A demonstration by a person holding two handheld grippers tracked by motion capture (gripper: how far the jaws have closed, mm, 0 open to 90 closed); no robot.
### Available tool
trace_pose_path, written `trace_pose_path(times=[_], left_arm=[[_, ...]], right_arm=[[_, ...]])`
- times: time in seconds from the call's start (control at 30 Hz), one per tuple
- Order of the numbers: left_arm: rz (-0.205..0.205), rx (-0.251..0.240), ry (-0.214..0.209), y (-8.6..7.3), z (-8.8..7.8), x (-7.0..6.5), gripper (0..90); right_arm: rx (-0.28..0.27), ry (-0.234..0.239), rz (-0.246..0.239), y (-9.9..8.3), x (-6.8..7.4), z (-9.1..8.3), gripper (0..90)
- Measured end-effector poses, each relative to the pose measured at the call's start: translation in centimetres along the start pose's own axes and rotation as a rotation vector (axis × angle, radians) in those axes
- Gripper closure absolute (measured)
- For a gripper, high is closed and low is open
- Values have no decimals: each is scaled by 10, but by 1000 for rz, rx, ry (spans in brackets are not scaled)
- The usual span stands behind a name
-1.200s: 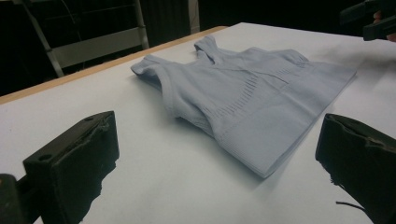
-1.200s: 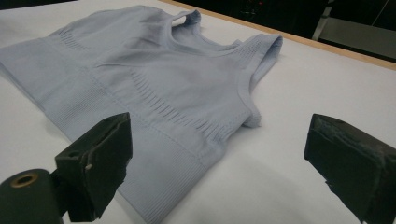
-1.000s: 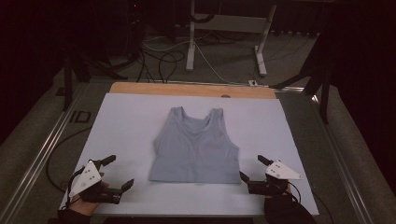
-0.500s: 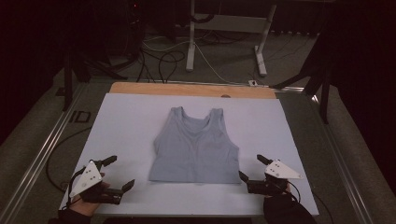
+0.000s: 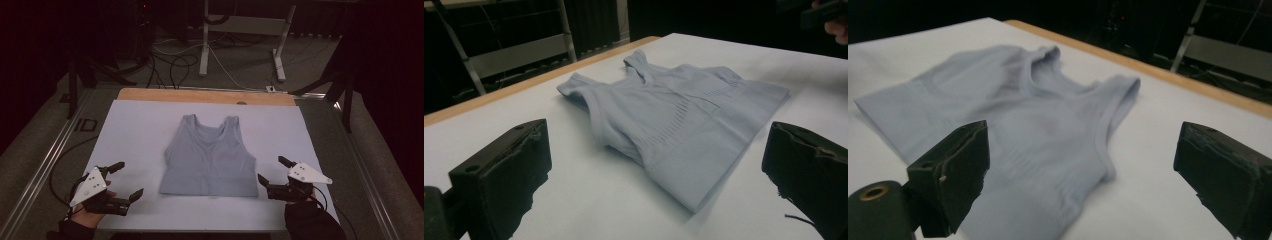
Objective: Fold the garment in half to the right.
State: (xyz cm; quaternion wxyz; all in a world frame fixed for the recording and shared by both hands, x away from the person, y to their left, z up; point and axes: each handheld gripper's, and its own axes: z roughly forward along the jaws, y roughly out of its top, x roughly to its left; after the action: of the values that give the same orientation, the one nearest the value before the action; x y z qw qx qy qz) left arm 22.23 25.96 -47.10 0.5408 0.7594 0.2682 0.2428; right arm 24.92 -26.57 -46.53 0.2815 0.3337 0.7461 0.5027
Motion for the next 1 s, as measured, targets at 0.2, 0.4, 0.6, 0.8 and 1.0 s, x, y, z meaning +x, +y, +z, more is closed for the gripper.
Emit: trace_pose_path(times=[0.2,0.4,0.6,0.8,1.0], left_arm=[[0,38,7,8,1,3,3],[-13,50,-6,15,4,5,3],[-4,62,-10,25,5,5,3],[-9,62,-18,30,11,3,3],[-10,81,-37,33,20,0,3]], right_arm=[[-5,17,-41,27,-2,8,80],[-17,42,-44,49,-5,21,80],[-27,55,-42,69,-7,36,80],[-25,71,-38,84,-8,53,80],[-13,98,-44,94,-1,72,80]])
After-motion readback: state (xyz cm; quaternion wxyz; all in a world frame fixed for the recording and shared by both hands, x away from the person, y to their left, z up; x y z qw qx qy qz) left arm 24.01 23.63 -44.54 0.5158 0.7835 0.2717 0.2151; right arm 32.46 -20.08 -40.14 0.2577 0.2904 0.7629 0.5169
